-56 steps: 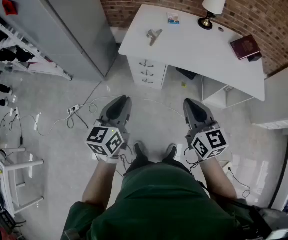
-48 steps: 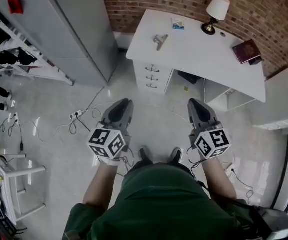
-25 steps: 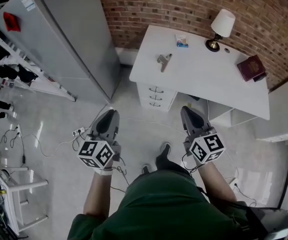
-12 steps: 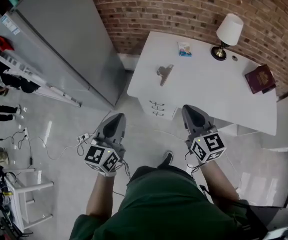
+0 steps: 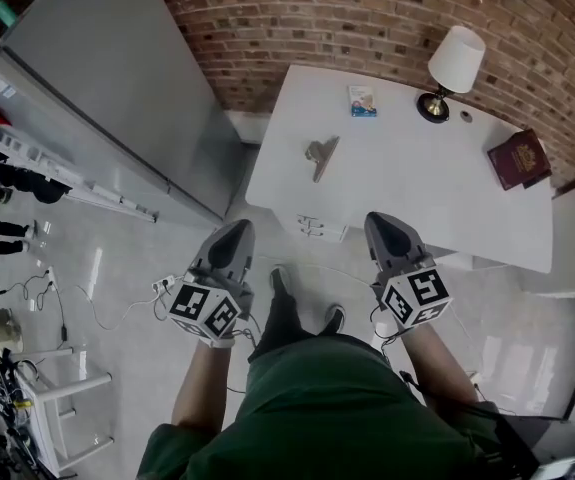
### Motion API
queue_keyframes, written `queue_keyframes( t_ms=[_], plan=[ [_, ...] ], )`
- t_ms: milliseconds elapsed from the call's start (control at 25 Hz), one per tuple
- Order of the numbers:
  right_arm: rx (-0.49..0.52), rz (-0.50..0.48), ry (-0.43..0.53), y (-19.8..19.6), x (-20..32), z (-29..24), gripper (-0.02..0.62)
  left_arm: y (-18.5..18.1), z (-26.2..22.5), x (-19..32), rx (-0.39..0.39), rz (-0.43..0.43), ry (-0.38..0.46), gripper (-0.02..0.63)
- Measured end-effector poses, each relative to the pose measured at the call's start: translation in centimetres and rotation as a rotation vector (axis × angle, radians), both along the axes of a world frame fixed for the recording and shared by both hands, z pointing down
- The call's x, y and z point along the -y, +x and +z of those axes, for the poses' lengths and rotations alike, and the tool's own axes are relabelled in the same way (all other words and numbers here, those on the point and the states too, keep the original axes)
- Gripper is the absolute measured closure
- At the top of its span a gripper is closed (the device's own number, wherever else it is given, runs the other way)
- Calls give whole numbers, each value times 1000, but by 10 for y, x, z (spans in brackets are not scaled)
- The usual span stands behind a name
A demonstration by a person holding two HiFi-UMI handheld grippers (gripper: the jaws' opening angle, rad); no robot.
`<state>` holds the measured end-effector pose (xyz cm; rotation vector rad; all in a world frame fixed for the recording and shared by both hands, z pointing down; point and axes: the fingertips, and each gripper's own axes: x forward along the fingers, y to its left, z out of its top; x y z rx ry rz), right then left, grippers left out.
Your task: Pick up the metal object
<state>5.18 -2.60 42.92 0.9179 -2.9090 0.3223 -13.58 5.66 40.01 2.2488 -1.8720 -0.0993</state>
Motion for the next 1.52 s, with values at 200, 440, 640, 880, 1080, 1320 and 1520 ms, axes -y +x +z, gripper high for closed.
queue_keyframes(
  t_ms=[200, 440, 640, 880, 1080, 1320, 1520],
  plan=[
    [-26, 74, 8, -6, 27, 3, 592, -9, 8, 49, -26, 90, 6, 595],
    [-65, 204, 1, -21, 67, 1, 592, -30, 17, 122, -50, 229, -10, 595],
    [-89, 308, -30, -35, 101, 5, 592, -48, 27, 177, -73, 312, -27, 595],
    [-128, 394, -56, -51, 120, 12, 592, -62, 62, 223, -101, 408, -103, 595],
    [-159, 472, -76, -48, 122, 14, 592, -59, 107, 249, -128, 486, -220, 595],
    [-172, 501, -89, -44, 129, 22, 592, -59, 164, 274, -211, 502, -385, 594],
    [-144, 505, -62, -39, 143, 13, 592, -57, 192, 287, -255, 496, -496, 587]
  ],
)
